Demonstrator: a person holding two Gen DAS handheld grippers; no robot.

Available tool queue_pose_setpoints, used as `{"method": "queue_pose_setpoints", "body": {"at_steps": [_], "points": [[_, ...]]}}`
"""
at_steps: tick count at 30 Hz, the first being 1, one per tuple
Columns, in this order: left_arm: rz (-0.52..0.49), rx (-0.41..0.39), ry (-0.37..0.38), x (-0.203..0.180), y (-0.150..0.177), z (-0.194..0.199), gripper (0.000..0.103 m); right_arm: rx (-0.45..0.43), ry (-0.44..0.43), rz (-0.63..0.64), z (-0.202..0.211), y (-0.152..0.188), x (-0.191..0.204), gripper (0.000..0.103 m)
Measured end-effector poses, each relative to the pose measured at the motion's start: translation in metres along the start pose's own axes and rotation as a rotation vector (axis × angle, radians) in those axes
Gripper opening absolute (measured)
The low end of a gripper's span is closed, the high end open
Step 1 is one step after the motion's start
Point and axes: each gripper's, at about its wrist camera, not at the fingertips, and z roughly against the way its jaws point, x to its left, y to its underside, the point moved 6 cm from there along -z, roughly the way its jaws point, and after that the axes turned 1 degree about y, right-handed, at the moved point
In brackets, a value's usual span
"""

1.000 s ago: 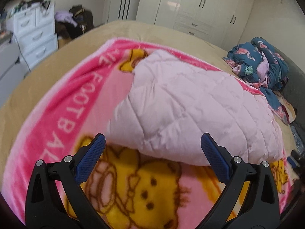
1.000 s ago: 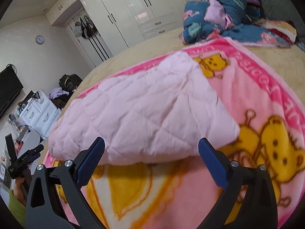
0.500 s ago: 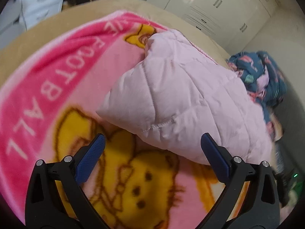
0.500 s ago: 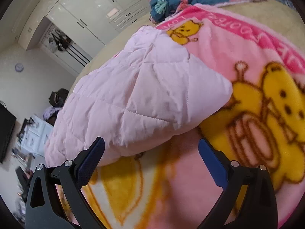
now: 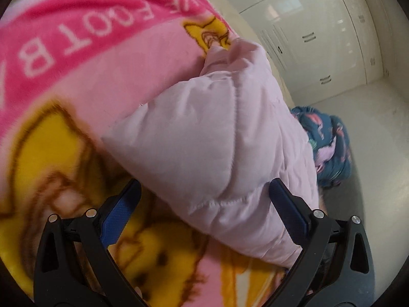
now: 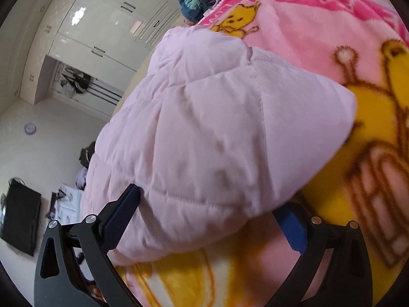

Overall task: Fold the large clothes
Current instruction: 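Move both grippers to the side of the folded jacket and close, then lift the jacket side with both grippers and fold it over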

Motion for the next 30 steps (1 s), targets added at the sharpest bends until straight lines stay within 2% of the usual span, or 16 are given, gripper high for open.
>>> {"method": "queue_pose_setpoints", "body": {"at_steps": [2,9,14,15,16,18,20,21,23,26,30], "points": [[0.022,-0.006,0.015,0.001,-0.003,-0.005,0.094,0.001,-0.011,-0.013,-0.006,-0.005,-0.002,0.099],[-0.014,-0.043,-0.005,-0.006,-0.014,-0.015,0.095,-0.023,-0.019,-0.033,-0.020,-0.019,-0.004,0.099],[-0.046,-0.069,-0.029,-0.010,-0.017,-0.023,0.095,-0.055,-0.006,0.028,-0.022,-0.021,0.000,0.099],[-0.054,-0.073,-0.034,-0.011,-0.019,-0.024,0.095,-0.067,-0.005,0.049,-0.022,-0.020,0.001,0.097],[-0.062,-0.077,-0.039,-0.012,-0.020,-0.026,0.095,-0.081,-0.010,0.081,-0.020,-0.020,0.004,0.091],[-0.093,-0.098,-0.053,-0.016,-0.020,-0.025,0.088,-0.100,-0.011,0.154,-0.016,-0.019,0.010,0.078],[-0.151,-0.121,-0.080,-0.024,-0.020,-0.023,0.071,-0.118,-0.006,0.247,-0.010,-0.018,0.021,0.059],[-0.178,-0.132,-0.087,-0.029,-0.020,-0.022,0.066,-0.126,0.002,0.286,-0.007,-0.017,0.025,0.055],[-0.232,-0.145,-0.092,-0.039,-0.020,-0.018,0.049,-0.145,0.021,0.375,-0.002,-0.014,0.038,0.044],[-0.292,-0.143,-0.100,-0.050,-0.019,-0.010,0.038,-0.156,0.050,0.467,0.001,-0.012,0.054,0.038],[-0.374,-0.157,-0.119,-0.064,-0.014,0.004,0.034,-0.172,0.065,0.535,0.012,-0.014,0.070,0.035]]}}
